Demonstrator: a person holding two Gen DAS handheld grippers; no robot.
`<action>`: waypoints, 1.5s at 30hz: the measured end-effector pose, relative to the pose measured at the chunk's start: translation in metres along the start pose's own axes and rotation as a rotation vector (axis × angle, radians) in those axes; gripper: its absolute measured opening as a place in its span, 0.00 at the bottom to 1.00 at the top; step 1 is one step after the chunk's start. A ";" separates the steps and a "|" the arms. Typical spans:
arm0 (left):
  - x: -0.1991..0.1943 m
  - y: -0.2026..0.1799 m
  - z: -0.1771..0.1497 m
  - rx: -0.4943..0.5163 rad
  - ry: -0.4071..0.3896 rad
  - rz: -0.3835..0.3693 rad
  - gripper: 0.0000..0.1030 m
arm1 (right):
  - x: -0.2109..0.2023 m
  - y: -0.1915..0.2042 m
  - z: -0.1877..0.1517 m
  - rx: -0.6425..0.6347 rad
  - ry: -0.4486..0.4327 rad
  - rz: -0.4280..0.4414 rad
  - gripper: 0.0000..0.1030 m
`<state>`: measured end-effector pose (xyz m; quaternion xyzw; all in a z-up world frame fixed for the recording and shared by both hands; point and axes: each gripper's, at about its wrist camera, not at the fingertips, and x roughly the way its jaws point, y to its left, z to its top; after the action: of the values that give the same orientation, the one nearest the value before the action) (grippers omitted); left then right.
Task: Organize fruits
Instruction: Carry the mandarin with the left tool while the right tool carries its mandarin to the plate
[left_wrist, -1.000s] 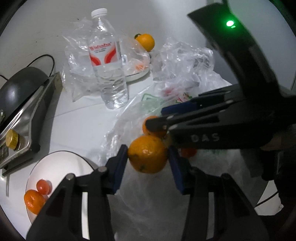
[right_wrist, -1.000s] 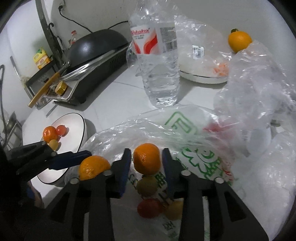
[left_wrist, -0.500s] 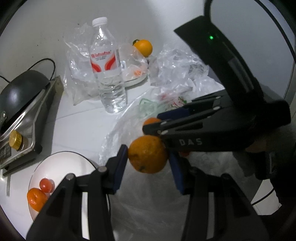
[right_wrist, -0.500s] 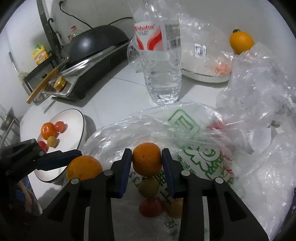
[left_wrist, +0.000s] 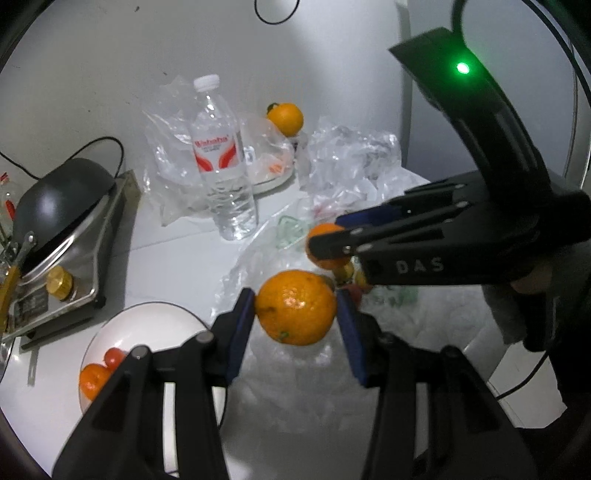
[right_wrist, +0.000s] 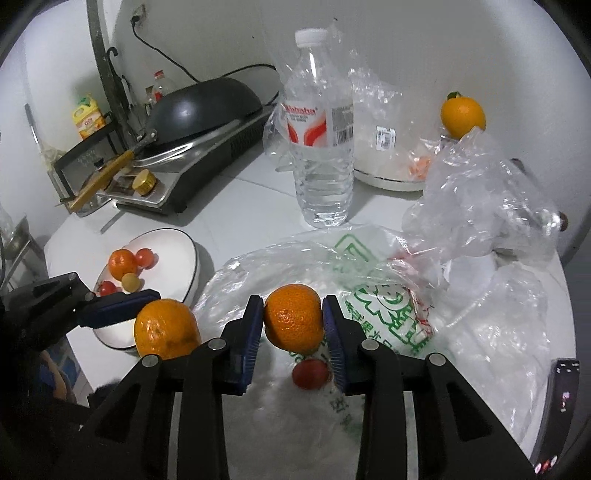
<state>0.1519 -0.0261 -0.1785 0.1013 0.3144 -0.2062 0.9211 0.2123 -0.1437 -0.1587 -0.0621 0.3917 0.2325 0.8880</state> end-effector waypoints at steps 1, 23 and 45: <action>-0.004 0.000 -0.001 -0.003 -0.004 0.003 0.45 | -0.003 0.002 -0.001 -0.002 -0.003 0.000 0.34; -0.051 0.047 -0.053 -0.121 -0.002 0.115 0.45 | -0.023 0.052 -0.008 -0.061 0.005 -0.016 0.34; -0.029 0.104 -0.099 -0.199 0.092 0.230 0.45 | 0.008 0.098 0.009 -0.139 0.051 0.021 0.34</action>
<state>0.1247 0.1076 -0.2318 0.0541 0.3617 -0.0624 0.9286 0.1777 -0.0511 -0.1517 -0.1254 0.3978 0.2670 0.8688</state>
